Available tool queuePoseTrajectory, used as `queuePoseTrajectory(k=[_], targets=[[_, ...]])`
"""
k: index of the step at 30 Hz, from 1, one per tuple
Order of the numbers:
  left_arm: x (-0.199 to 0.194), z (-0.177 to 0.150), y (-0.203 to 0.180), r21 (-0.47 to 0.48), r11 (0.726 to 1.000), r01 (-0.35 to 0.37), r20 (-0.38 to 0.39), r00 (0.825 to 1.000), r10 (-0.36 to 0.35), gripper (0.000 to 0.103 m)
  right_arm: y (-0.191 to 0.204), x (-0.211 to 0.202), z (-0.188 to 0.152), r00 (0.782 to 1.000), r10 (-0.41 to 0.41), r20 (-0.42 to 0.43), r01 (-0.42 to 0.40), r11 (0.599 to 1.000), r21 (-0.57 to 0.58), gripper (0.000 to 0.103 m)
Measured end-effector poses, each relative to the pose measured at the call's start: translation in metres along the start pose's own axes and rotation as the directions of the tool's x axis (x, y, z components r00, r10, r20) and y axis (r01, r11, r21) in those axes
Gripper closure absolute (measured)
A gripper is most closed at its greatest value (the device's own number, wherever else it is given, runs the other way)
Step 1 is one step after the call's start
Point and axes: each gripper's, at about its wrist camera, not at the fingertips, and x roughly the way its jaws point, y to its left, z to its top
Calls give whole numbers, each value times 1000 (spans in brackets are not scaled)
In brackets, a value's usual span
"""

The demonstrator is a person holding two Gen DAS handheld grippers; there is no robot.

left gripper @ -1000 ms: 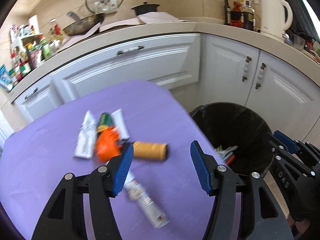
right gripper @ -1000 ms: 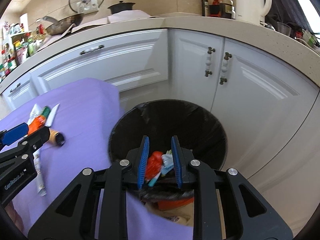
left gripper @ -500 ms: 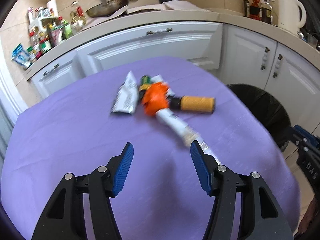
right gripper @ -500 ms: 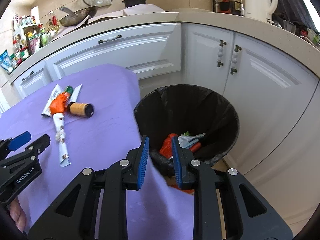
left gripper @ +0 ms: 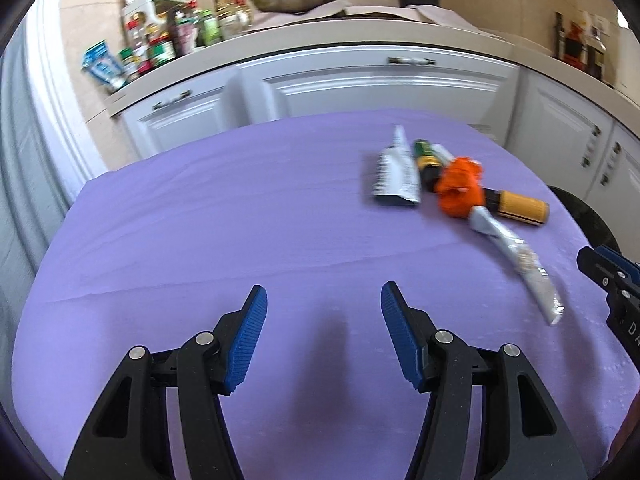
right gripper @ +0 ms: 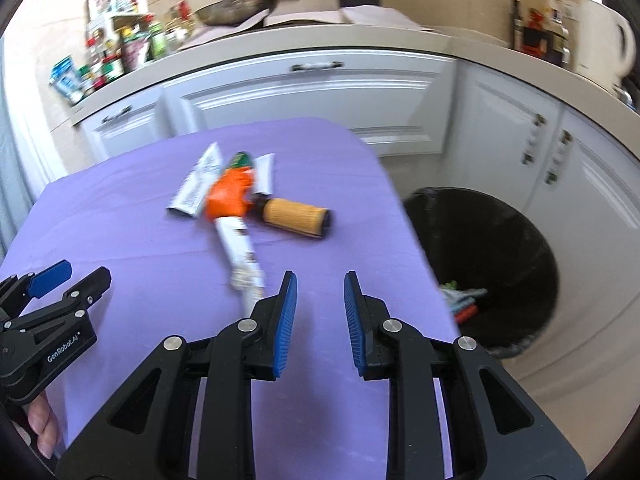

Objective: Collect trash
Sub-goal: 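Move both open grippers from the bin back over the table, then grasp the white twine-tied tube with the right gripper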

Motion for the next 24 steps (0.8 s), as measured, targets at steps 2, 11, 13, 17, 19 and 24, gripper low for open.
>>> queuePoseTrajectory(k=[2, 11, 13, 17, 19, 24], targets=[[3, 0, 10, -11, 1000, -16, -4, 1000, 16, 43, 11, 5, 1, 1000, 16, -16, -16, 1000, -17, 70], [15, 3, 42, -67, 997, -44, -21, 999, 43, 43, 34, 38, 8, 993, 26, -113, -34, 997, -66, 60], [17, 4, 43, -68, 997, -39, -23, 999, 38, 43, 36, 45, 8, 990, 27, -142, -38, 996, -76, 65], [21, 4, 42, -68, 997, -28, -32, 999, 26, 40, 42, 46, 7, 990, 12, -142, -30, 992, -125, 83], [23, 4, 41, -68, 997, -25, -38, 999, 22, 40, 45, 46, 6, 990, 11, -139, -31, 989, -142, 86], [26, 5, 41, -74, 997, -21, -48, 999, 17, 40, 51, 41, 3, 990, 39, -133, -61, 985, -164, 86]])
